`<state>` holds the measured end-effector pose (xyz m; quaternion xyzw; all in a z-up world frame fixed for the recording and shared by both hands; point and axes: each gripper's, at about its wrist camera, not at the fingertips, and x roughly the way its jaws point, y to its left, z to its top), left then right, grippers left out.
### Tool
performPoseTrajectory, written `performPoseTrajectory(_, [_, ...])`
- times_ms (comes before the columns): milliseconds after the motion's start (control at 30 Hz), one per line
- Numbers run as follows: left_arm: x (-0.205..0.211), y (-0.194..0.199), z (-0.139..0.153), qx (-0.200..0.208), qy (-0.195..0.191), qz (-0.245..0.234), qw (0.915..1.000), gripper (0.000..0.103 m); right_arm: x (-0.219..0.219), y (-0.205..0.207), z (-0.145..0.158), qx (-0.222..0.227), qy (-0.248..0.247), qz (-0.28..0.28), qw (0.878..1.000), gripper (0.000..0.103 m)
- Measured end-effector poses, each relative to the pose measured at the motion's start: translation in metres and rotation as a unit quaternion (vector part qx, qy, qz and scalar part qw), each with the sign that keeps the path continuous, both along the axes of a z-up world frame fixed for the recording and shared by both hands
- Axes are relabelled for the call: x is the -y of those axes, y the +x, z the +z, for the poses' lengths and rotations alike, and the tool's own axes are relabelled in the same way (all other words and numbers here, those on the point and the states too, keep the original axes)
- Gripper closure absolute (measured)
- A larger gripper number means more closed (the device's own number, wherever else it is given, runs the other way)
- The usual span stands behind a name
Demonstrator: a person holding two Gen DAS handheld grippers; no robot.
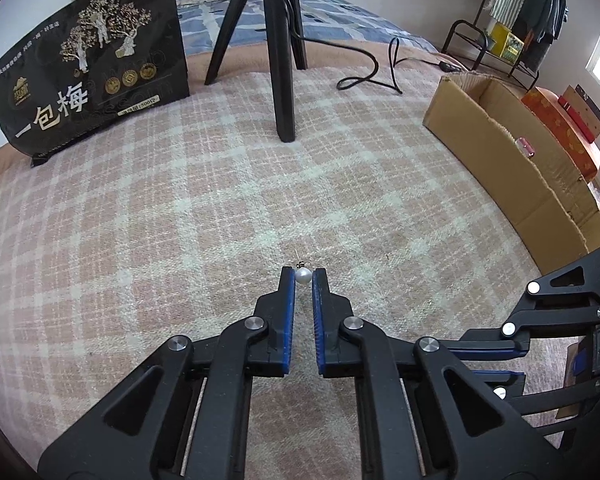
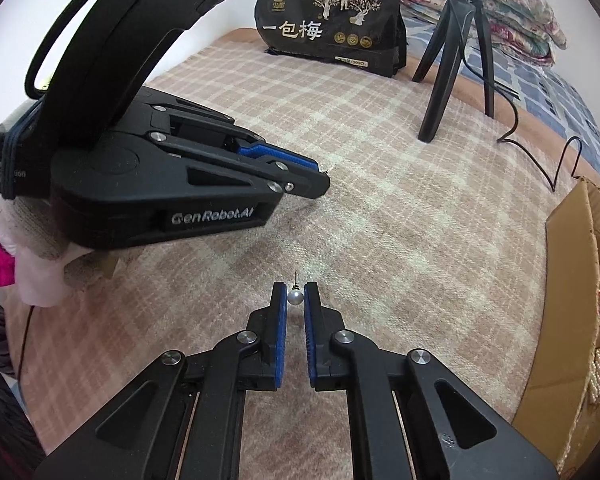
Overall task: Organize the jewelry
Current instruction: 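Close the left tool on a pearl earring while the right tool grips the other earring, then lift and carry both pearl earrings in the two tools over the box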
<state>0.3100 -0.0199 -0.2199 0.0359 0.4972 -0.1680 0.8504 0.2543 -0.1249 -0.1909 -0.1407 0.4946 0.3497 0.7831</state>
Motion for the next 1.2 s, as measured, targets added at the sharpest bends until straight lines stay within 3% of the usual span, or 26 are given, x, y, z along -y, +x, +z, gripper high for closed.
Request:
performPoseTrajectory(533, [0.018,-0.022,0.047,0.037,-0.012,-0.005,0.9992,0.096,0.038,-0.034,0.05,0.034,0.005,-0.023,0.999,0.096])
performPoseTrajectory(1200, [0.115,-0.028,0.096,0.075,-0.039,-0.053,0.995,0.096,0.151,-0.053,0.088,0.068,0.009,-0.128,0.989,0.096])
